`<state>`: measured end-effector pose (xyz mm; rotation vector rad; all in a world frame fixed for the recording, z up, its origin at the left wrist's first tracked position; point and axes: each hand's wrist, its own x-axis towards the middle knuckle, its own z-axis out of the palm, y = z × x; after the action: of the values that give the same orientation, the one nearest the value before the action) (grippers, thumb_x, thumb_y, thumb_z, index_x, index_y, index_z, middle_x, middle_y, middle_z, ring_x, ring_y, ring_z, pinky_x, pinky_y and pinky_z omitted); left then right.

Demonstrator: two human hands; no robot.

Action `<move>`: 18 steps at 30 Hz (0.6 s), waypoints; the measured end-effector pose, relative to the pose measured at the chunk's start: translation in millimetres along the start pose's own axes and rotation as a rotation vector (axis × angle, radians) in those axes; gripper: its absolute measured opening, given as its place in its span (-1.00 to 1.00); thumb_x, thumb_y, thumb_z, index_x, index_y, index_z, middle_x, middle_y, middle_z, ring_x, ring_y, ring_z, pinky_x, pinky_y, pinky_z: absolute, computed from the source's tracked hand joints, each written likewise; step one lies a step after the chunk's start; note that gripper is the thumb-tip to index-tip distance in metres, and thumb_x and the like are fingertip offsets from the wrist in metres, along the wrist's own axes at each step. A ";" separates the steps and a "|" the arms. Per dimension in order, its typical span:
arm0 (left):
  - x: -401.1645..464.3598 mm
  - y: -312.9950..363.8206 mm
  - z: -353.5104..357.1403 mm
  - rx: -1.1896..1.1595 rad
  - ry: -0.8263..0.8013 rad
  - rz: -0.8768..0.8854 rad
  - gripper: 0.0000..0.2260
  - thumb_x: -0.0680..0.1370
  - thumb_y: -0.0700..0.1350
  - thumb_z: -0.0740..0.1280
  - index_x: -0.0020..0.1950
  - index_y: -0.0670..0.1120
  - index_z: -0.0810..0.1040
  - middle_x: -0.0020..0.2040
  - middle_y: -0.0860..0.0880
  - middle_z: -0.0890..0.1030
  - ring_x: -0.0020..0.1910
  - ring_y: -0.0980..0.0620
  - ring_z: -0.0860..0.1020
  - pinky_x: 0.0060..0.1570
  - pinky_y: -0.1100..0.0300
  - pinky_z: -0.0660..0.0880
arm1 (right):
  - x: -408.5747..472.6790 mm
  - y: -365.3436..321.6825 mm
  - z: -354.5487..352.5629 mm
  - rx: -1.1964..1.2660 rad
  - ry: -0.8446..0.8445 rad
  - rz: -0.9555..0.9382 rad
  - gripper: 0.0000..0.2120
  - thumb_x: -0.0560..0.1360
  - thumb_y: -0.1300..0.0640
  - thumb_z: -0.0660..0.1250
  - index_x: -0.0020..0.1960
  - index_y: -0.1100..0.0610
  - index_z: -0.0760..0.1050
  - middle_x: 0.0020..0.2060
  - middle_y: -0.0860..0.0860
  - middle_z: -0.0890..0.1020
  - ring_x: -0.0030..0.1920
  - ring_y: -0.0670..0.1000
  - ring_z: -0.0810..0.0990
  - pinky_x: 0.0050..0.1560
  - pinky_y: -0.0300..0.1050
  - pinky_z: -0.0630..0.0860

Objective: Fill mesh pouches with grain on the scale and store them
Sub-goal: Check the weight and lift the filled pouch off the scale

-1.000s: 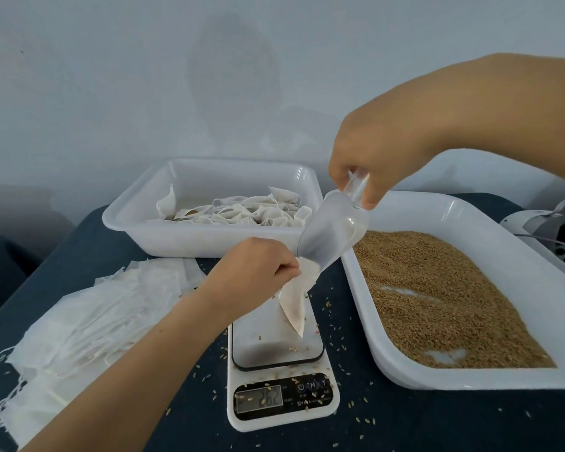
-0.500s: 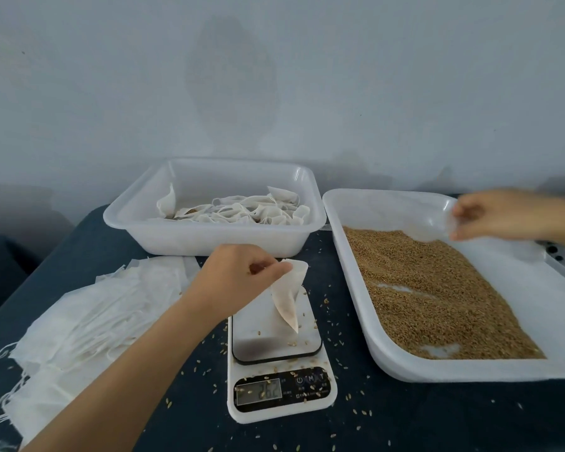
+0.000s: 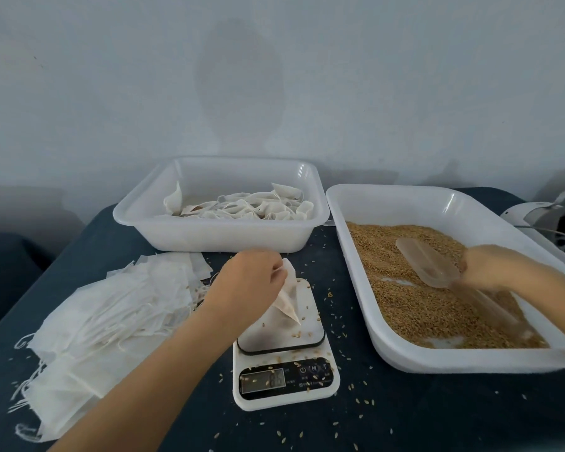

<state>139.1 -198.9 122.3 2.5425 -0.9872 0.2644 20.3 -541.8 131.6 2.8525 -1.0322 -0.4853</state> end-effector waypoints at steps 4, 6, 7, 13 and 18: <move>9.4 -6.1 -11.9 -0.171 -0.057 0.079 -0.88 0.54 -0.10 0.31 -0.20 0.00 0.48 -0.31 0.20 0.42 -0.30 0.27 0.39 -0.22 0.55 0.28 | -28.7 -26.8 -46.0 0.291 0.243 -0.221 -0.54 0.45 -0.18 0.35 0.25 0.05 0.46 0.13 -0.07 0.57 0.07 -0.03 0.54 0.02 -0.15 0.42; 14.0 -5.6 -17.9 -0.208 -0.053 0.108 -0.90 0.53 -0.11 0.34 -0.18 0.02 0.50 -0.25 0.21 0.44 -0.26 0.27 0.40 -0.20 0.56 0.28 | -49.5 -53.6 -66.1 0.433 0.272 -0.449 -0.53 0.42 -0.18 0.37 0.27 -0.06 0.43 0.04 -0.22 0.54 -0.04 -0.20 0.52 -0.07 -0.24 0.40; 16.0 -4.7 -20.9 -0.232 -0.047 0.115 -0.91 0.52 -0.12 0.35 -0.16 0.02 0.51 -0.22 0.21 0.46 -0.24 0.26 0.41 -0.19 0.57 0.28 | -60.0 -69.6 -72.5 0.473 0.251 -0.548 -0.51 0.39 -0.18 0.39 0.28 -0.10 0.42 -0.01 -0.26 0.52 -0.09 -0.26 0.50 -0.13 -0.30 0.38; 17.3 -3.1 -38.5 -0.454 -0.016 0.173 -0.83 0.48 -0.27 0.37 -0.11 0.01 0.63 -0.13 0.21 0.59 -0.12 0.32 0.53 -0.09 0.52 0.37 | -84.8 -161.2 -71.0 0.309 0.107 -0.907 -0.24 0.37 -0.08 0.49 0.46 -0.08 0.19 0.06 -0.18 0.46 -0.02 -0.10 0.53 -0.13 -0.36 0.38; 1.5 -9.7 -33.8 -0.608 0.083 0.079 -0.71 0.48 -0.28 0.37 -0.07 0.15 0.52 -0.07 0.15 0.62 -0.08 0.25 0.58 -0.10 0.46 0.46 | -74.8 -195.1 -59.9 0.401 0.108 -0.892 -0.86 0.45 0.05 0.41 -0.17 0.06 0.47 -0.42 -0.07 0.39 -0.38 -0.06 0.37 -0.38 -0.18 0.23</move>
<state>145.7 -178.8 150.4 1.9304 -0.9589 0.0722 104.5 -346.2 175.3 3.5277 0.2638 -0.1498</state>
